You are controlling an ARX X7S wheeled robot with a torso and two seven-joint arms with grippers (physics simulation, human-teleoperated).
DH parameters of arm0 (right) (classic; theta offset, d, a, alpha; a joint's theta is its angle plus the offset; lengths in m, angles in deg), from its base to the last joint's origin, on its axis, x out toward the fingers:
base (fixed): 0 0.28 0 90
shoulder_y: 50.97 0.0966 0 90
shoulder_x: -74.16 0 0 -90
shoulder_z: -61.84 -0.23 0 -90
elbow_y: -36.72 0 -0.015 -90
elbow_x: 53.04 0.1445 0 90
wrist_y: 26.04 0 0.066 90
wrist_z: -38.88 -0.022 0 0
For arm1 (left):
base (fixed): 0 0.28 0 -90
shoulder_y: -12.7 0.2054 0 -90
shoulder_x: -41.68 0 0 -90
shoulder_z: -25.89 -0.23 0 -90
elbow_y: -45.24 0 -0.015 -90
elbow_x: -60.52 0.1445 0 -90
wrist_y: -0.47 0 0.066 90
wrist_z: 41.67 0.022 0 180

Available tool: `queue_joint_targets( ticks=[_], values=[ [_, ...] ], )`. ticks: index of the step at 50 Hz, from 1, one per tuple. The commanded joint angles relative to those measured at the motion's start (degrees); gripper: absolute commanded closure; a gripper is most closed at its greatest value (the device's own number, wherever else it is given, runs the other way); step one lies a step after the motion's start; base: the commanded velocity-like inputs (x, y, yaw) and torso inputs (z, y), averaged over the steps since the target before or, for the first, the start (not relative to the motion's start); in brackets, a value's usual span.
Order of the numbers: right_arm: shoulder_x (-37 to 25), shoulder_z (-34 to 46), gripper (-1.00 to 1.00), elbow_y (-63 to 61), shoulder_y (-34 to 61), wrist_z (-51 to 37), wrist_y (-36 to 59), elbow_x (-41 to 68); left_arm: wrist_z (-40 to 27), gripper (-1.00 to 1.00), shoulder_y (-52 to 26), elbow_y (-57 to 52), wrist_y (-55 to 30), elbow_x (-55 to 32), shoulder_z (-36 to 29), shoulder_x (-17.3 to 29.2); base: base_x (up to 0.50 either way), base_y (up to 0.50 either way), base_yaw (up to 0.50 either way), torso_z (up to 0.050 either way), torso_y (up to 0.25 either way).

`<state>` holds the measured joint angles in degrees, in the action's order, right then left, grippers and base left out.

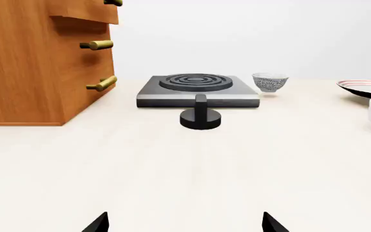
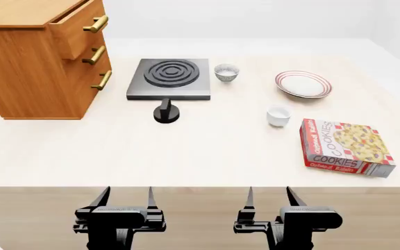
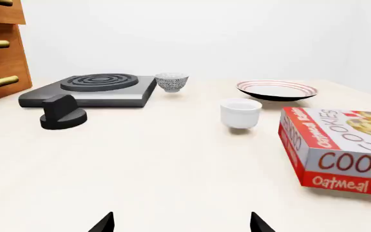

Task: Pick the akita bowl next to the cookies box and place it on the plate.

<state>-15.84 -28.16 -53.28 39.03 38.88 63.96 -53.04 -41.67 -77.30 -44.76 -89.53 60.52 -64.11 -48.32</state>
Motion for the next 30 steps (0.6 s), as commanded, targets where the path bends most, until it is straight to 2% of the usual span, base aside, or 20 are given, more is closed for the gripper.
queue_joint_targets(
  ticks=[1, 16, 20, 25, 26, 30],
  values=[
    [-0.99, 1.39, -1.0, 0.16, 0.1, -1.47, 0.95, -0.07, -0.9, -1.0, 0.15, -0.12, 0.58, -1.33, -0.95, 0.86, 0.0, 0.0, 0.0, 0.0, 0.0],
    [-3.15, 4.08, -1.0, -0.63, -0.15, -3.76, 0.91, 2.04, -2.95, -1.0, 0.2, -0.38, 1.63, -3.81, -3.69, 3.22, 0.0, 0.0, 0.0, 0.0, 0.0],
    [-4.03, 3.42, -1.0, -6.33, 0.03, -4.03, 4.53, 3.62, -3.38, -1.0, 0.7, -4.39, 0.18, -4.18, -4.02, 3.95, 0.0, 0.0, 0.0, 0.0, 0.0],
    [-6.1, 0.13, -1.0, -25.07, 0.03, -4.57, 13.73, 8.75, -4.57, -1.0, 2.09, -18.81, -4.75, -5.18, -2.62, 5.92, 0.0, 0.0, 0.0, 0.0, 0.0],
    [-6.97, -1.6, -1.0, -32.08, 0.37, -5.07, 17.02, 10.9, -5.36, -1.0, 2.53, -24.86, -6.91, -4.46, -1.91, 6.87, 0.0, 0.0, 0.0, 0.0, 0.0],
    [-9.07, -5.99, -1.0, -44.01, 1.35, -6.88, 22.0, 14.19, -7.15, -1.0, 3.28, -39.37, -11.93, -4.92, 1.52, 8.88, 0.0, 0.0, 0.0, 0.0, 0.0]
  ],
)
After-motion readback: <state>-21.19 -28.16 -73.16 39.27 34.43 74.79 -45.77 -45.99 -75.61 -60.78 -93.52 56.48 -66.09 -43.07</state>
